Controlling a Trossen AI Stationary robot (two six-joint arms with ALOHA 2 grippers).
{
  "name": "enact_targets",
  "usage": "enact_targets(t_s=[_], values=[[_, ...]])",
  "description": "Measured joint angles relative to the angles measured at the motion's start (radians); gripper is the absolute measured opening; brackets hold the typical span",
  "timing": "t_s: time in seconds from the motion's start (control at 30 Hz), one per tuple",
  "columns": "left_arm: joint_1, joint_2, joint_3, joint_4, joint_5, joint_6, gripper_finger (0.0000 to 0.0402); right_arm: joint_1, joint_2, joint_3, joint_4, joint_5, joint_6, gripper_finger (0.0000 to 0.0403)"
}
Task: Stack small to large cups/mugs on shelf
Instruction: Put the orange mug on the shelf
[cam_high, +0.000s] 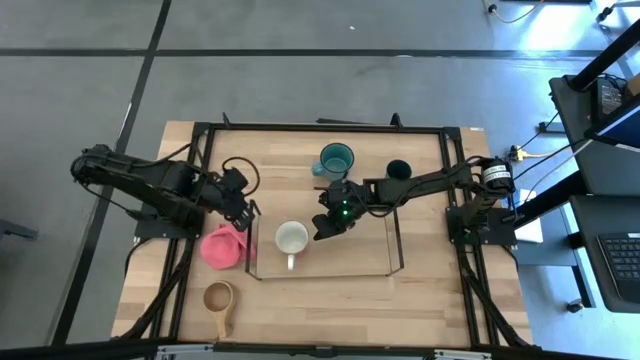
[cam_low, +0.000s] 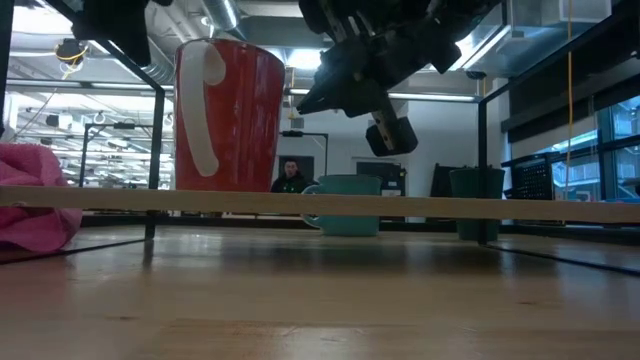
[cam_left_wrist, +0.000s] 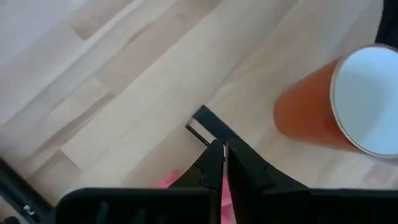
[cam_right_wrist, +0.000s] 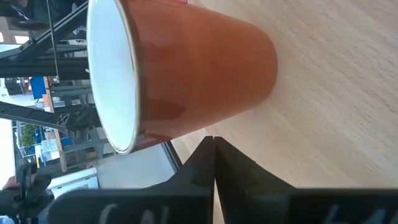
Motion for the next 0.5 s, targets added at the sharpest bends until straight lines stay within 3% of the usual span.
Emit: enact_targets(t_s=[0.5], values=[[-0.007, 0.006, -0.042, -0.063, -0.020, -0.118, 0.0014, -0.005, 0.000, 0.000, 0.000, 0.012, -0.004, 0.0010]])
